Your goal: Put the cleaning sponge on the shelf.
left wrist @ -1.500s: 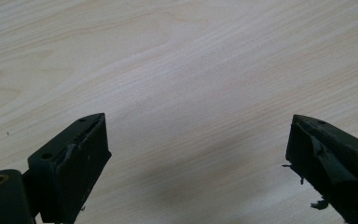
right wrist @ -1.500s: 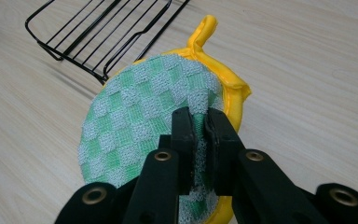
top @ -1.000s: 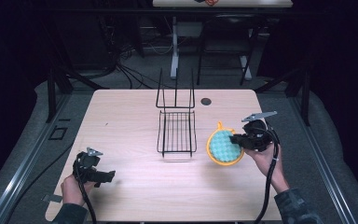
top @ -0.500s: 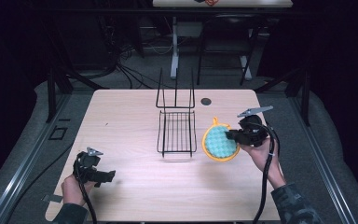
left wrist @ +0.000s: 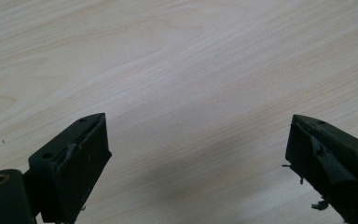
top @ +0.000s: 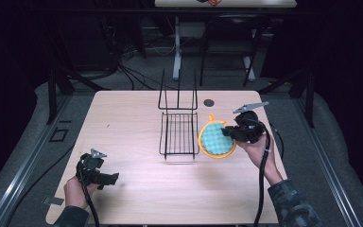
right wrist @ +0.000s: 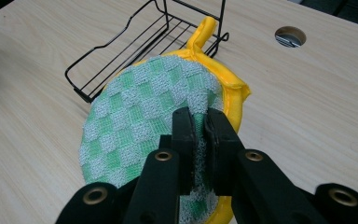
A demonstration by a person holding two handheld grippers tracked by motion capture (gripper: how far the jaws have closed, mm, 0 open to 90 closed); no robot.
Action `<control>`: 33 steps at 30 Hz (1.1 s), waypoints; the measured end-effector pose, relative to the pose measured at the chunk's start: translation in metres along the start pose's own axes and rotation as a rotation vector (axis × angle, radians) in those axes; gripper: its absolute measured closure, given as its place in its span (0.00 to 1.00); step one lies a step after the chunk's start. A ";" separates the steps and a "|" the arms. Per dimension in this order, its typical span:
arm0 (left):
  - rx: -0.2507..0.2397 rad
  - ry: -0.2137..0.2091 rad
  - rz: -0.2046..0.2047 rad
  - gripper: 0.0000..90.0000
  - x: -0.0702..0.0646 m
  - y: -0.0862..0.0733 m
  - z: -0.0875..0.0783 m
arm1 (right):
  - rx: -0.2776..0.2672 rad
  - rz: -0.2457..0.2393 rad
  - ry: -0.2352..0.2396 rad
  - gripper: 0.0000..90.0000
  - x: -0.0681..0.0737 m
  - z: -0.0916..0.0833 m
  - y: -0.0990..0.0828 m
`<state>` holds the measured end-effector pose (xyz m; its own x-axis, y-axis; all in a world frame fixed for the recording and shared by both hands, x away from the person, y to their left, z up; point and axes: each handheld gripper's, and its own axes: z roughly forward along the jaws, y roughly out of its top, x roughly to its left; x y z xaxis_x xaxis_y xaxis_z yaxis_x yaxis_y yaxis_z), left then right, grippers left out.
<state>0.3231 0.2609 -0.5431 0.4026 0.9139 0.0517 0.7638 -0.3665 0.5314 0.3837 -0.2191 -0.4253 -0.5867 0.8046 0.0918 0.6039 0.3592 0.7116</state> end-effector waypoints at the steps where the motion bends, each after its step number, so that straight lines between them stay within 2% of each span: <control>1: -0.001 0.004 -0.002 0.07 0.000 0.000 0.000 | 0.001 -0.002 0.002 0.93 0.001 0.000 0.001; 7: -0.011 0.002 -0.013 0.07 0.002 -0.001 -0.001 | -0.011 -0.010 0.010 0.93 0.005 0.003 0.006; 19: -0.024 -0.011 0.008 0.07 0.000 0.000 -0.001 | -0.018 -0.031 0.024 0.93 0.015 0.016 0.015; 24: -0.026 -0.021 0.003 0.07 -0.001 0.002 0.001 | -0.023 -0.030 0.029 0.93 0.016 0.022 0.018; 28: -0.030 -0.023 0.023 0.07 -0.005 0.002 0.001 | -0.026 -0.025 0.032 0.93 0.017 0.027 0.020; 33: -0.030 -0.022 0.019 0.07 -0.006 0.003 0.000 | -0.044 -0.020 0.027 0.93 0.020 0.030 0.024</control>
<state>0.3233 0.2543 -0.5418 0.4285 0.9025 0.0436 0.7403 -0.3784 0.5556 0.4030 -0.1803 -0.4272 -0.6131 0.7841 0.0960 0.5683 0.3533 0.7431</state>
